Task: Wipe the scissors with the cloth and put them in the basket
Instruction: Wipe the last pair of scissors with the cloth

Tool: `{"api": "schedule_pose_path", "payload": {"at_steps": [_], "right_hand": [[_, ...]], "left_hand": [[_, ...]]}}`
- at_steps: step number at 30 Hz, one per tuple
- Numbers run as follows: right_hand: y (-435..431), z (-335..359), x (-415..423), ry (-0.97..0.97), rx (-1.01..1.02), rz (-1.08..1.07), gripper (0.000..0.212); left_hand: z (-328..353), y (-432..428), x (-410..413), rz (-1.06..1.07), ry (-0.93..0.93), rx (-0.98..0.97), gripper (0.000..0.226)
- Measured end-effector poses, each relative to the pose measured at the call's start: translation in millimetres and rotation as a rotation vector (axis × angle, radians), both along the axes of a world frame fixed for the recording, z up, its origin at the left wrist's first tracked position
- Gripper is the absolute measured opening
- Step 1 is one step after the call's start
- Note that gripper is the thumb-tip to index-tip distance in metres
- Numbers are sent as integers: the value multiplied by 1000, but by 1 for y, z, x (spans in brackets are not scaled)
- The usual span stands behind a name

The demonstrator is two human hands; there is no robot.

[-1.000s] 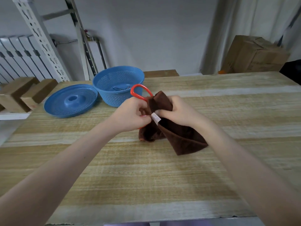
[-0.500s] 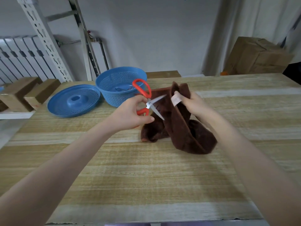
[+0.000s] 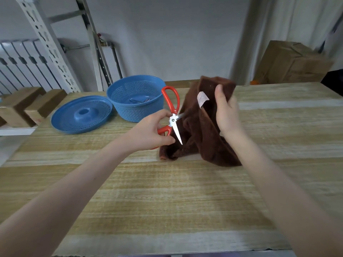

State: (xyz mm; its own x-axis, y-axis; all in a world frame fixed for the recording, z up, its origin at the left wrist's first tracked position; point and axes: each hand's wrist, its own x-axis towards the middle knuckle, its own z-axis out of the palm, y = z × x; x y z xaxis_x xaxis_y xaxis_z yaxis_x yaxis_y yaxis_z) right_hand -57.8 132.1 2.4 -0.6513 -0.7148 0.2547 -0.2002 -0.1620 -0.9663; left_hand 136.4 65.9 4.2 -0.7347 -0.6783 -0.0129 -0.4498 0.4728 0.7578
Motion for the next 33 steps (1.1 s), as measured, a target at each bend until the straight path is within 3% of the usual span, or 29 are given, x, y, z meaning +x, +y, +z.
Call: {"api": "schedule_pose_path", "payload": {"at_steps": [3,6,8,14,20,24,26,28,29,31,33], "right_hand": [[-1,-6,20,467,-151,37,44],[-2,-20,25,1135,-79,200,37],[-4,-26,20,1290,-89,203,30],[-11,-31,14,1253,-145,295,15],[-10,-27,4,1241,-16,424,33],[-15,-25,-5,1382,25,454,33],[-16,-23,-7,1227,30,310,27],[-15,-21,-5,815,51,144,20],[-14,-19,0,695,70,118,26],[-13,-16,11,783,141,156,51],[-16,-17,16,913,314,169,60]], "left_hand": [[3,3,-6,-23,12,-21,49],[4,4,-8,-2,79,-36,40],[5,3,-6,5,82,-32,40],[3,3,-4,-38,-1,21,30],[1,6,-7,-65,-32,4,23],[-3,6,-4,-69,-47,57,31],[-4,3,-2,-59,-60,84,41],[-3,3,-3,-53,-65,71,46],[-1,5,-4,-49,-57,62,47],[1,10,-6,-66,-26,49,40],[1,11,-7,-73,5,5,25]]}}
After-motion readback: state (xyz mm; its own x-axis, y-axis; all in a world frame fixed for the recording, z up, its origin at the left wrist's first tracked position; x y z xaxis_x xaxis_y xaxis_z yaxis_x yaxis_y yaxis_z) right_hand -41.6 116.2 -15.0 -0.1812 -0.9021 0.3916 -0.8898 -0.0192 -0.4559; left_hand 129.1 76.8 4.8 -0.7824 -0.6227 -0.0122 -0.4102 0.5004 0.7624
